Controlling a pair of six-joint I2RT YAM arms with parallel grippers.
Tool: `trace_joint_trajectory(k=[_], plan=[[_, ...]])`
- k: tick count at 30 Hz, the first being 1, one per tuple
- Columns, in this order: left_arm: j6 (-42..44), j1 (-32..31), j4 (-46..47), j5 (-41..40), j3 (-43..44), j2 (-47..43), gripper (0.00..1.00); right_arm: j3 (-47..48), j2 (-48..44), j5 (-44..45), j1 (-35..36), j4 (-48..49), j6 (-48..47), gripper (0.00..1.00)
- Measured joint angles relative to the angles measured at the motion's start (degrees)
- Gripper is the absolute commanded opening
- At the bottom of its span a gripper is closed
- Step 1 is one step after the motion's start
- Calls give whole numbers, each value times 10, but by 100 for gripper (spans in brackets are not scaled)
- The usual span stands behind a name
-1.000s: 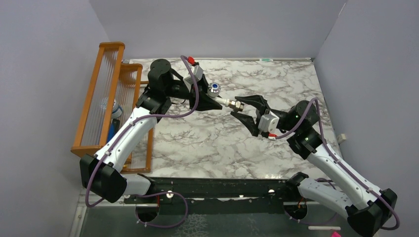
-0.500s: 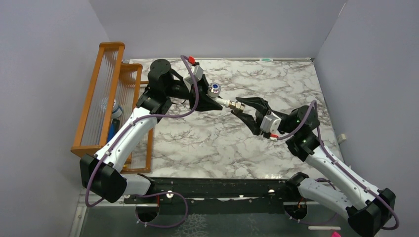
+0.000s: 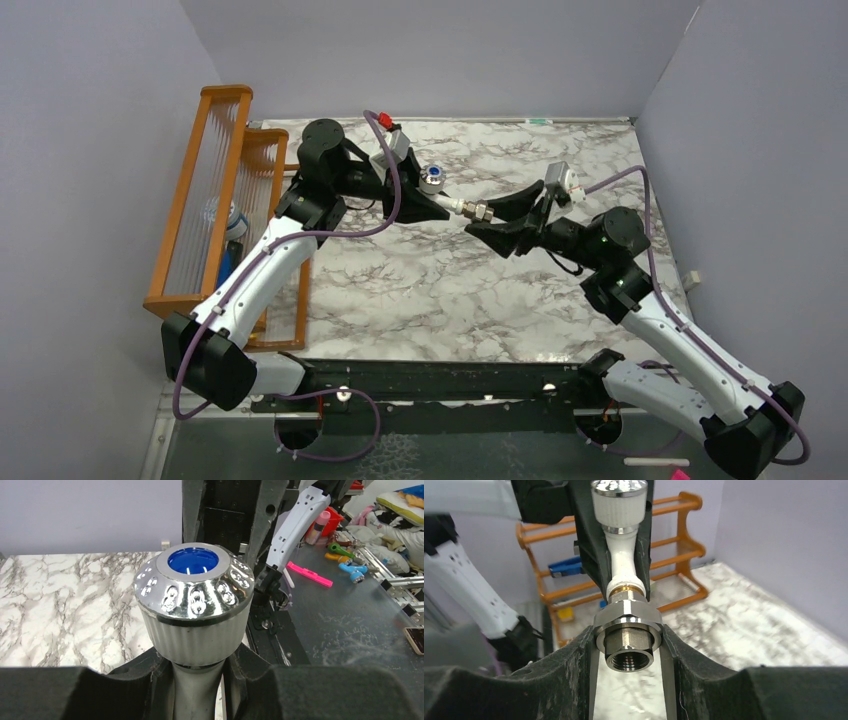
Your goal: Install the water faucets
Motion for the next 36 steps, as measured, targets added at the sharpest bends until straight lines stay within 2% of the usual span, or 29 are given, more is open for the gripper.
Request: trace_joint_trajectory(k=[2, 5, 9, 14, 19, 29, 36], plan=[[0, 0, 0, -2, 0, 0, 0, 6, 0, 22, 1, -19, 85, 20], [1, 2, -1, -4, 0, 0, 0, 6, -1, 48, 3, -24, 183, 41], [7, 3, -2, -7, 0, 0, 0, -3, -2, 68, 3, -12, 222, 64], [24, 2, -12, -10, 1, 0, 0, -15, -5, 99, 0, 11, 212, 71], [31, 3, -17, -10, 2, 0, 0, -15, -7, 104, 0, 30, 151, 72], [40, 2, -31, -10, 2, 0, 0, -15, -8, 25, -2, 104, -78, 72], [41, 2, -32, -9, 2, 0, 0, 17, 5, -76, -2, 49, -262, 72]])
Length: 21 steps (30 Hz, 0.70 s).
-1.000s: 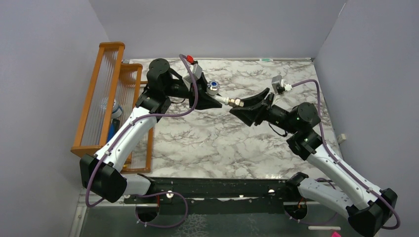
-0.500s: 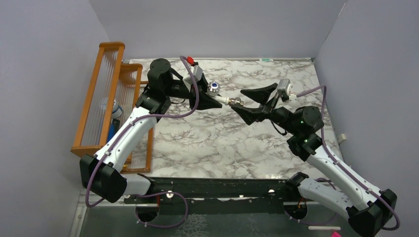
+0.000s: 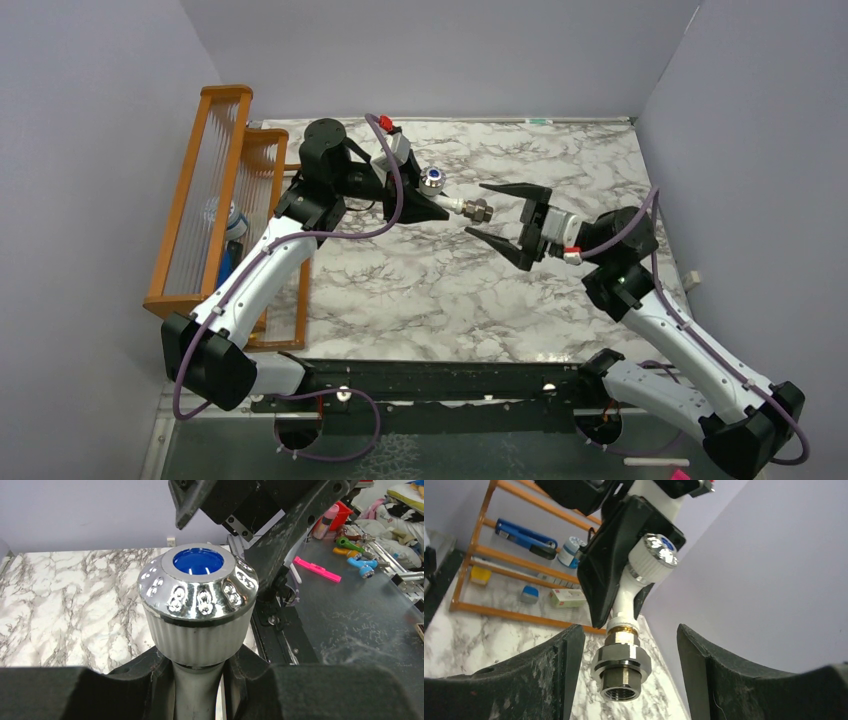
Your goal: Install the water faucets
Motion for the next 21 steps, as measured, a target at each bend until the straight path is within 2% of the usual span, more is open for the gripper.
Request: trace_joint_trajectory(k=[8, 21], plan=[[2, 0, -2, 1, 0, 0, 0, 1, 7, -57, 0, -65, -159, 67], [2, 0, -4, 2, 0, 0, 0, -8, 7, -56, 0, -61, -218, 50]])
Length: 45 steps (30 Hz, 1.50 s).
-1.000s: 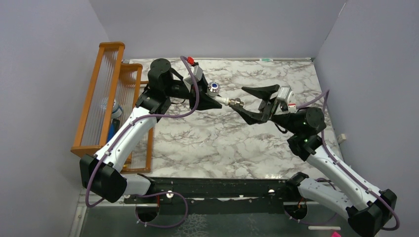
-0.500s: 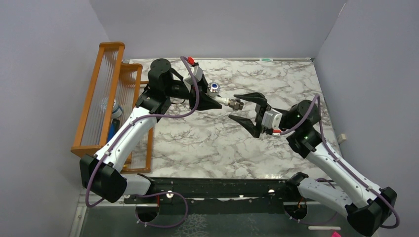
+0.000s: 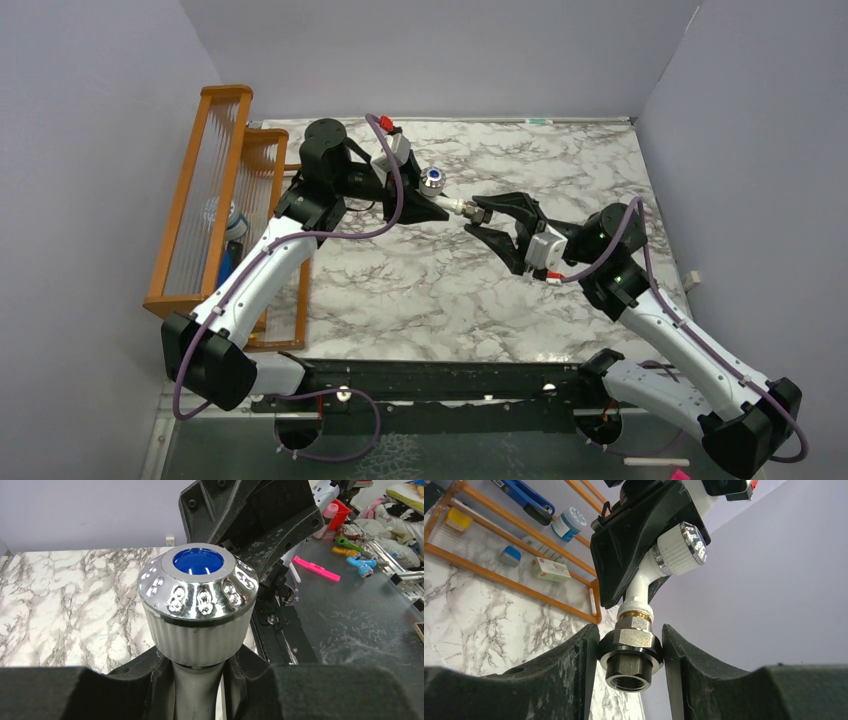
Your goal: Install the water faucets
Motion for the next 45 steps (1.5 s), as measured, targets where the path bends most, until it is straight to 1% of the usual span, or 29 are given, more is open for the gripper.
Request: trace_joint_trajectory(k=[2, 4, 6, 11, 12, 13, 14, 18, 22, 23, 24, 26, 28, 30, 31, 33, 35, 36, 37, 39, 41, 45], plan=[[0, 0, 0, 0, 0, 0, 0, -1, 0, 2, 0, 4, 0, 43], [0, 0, 0, 0, 0, 0, 0, -4, 0, 10, 0, 11, 17, 38], [0, 0, 0, 0, 0, 0, 0, -4, 2, 20, 0, 19, 53, 27], [0, 1, -4, 0, 0, 0, 0, -9, 3, 45, 0, 46, 191, 13], [0, 1, -4, 1, 0, 0, 0, -9, 3, 51, 0, 50, 224, 9], [0, 1, -4, 1, 0, 0, 0, -9, 3, 58, 1, 55, 259, 2], [0, 1, -5, 3, 0, 0, 0, -10, 2, 66, 1, 59, 300, 1], [-3, 0, -11, 6, 0, 0, 0, -25, -5, 114, 2, 83, 468, 0], [-2, 0, -11, 6, 1, 0, 0, -29, -13, 173, 2, 79, 634, 1], [-2, 0, -11, 6, 2, 0, 0, -29, -13, 188, 2, 75, 672, 6], [-1, 0, -11, 5, 2, 0, 0, -26, -13, 203, 2, 66, 704, 14], [0, 0, -11, 3, 3, 1, 0, -19, -13, 226, 2, 48, 749, 34], [2, 0, -8, 1, 3, 3, 0, -17, -13, 240, 2, 43, 771, 51], [2, 0, -6, -1, 3, 3, 0, -17, -13, 245, 2, 47, 781, 65], [5, 0, -5, 0, 3, 3, 0, -21, -13, 247, 2, 60, 778, 70], [11, 0, -6, 1, 4, 3, 0, -36, -14, 258, 0, 106, 770, 74], [15, 0, -7, 2, 4, 3, 0, -53, -15, 267, -1, 155, 758, 80], [17, 0, -6, 2, 4, 3, 0, -59, -15, 268, -2, 175, 746, 91], [19, 0, -7, 2, 4, 3, 0, -62, -15, 268, -2, 192, 732, 99], [21, 0, -7, 3, 4, 3, 0, -62, -16, 268, -2, 221, 698, 100], [22, 0, -6, 3, 4, 3, 0, -59, -23, 268, -2, 229, 650, 100], [23, 0, -7, 3, 4, 3, 0, -3, -28, 268, -2, 167, 535, 100]])
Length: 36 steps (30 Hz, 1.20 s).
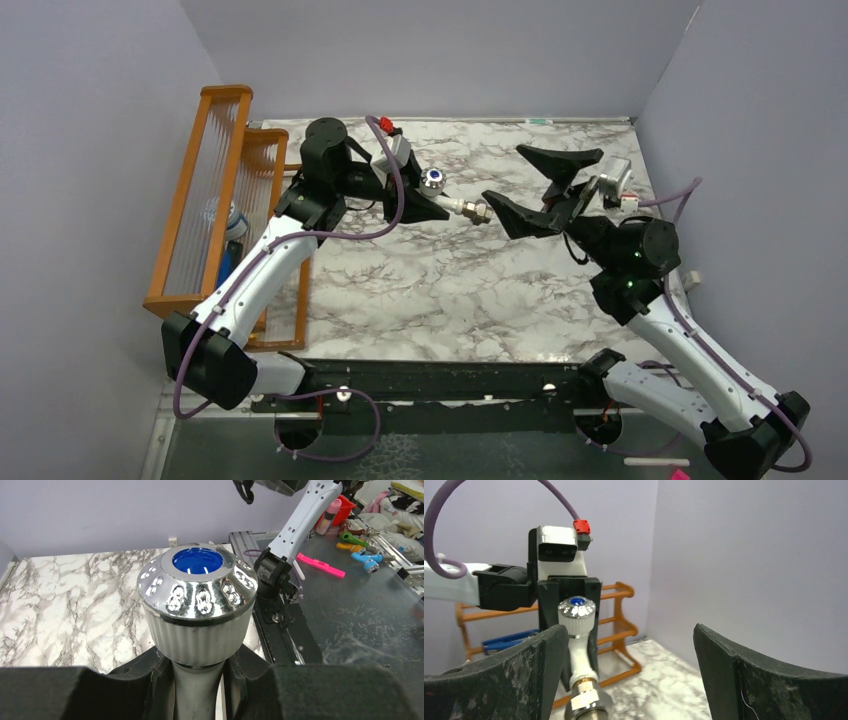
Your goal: Install the water faucets
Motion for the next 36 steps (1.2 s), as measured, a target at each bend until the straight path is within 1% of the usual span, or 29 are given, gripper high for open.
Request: trace_joint_trajectory(k=[3, 8, 12, 15, 19, 21, 24, 28, 34, 36], plan=[[0, 0, 0, 0, 0, 0, 0, 32, -6, -14, 0, -46, -88, 100], [1, 0, 0, 0, 0, 0, 0, 74, -9, -97, 0, -149, -220, 100], [-1, 0, 2, 0, 0, 0, 0, 77, -9, -174, 0, -205, -288, 97], [-14, 0, 12, 3, 0, 0, 0, 74, -7, -218, 0, -225, -327, 95], [-34, 2, 36, 13, 0, 0, 0, 64, -5, -247, 0, -236, -362, 87], [-39, 2, 43, 16, 0, 0, 0, 61, 1, -251, 0, -237, -375, 82], [-45, 2, 52, 21, -2, 0, 0, 56, 11, -251, 0, -237, -386, 77], [-54, 3, 61, 27, -4, 0, 0, 52, 22, -251, 0, -237, -391, 73], [-59, 4, 68, 31, -5, -2, 0, 42, 21, -251, 0, -232, -390, 61], [-61, 4, 71, 31, -6, -2, 0, 42, 21, -251, 0, -232, -388, 58]])
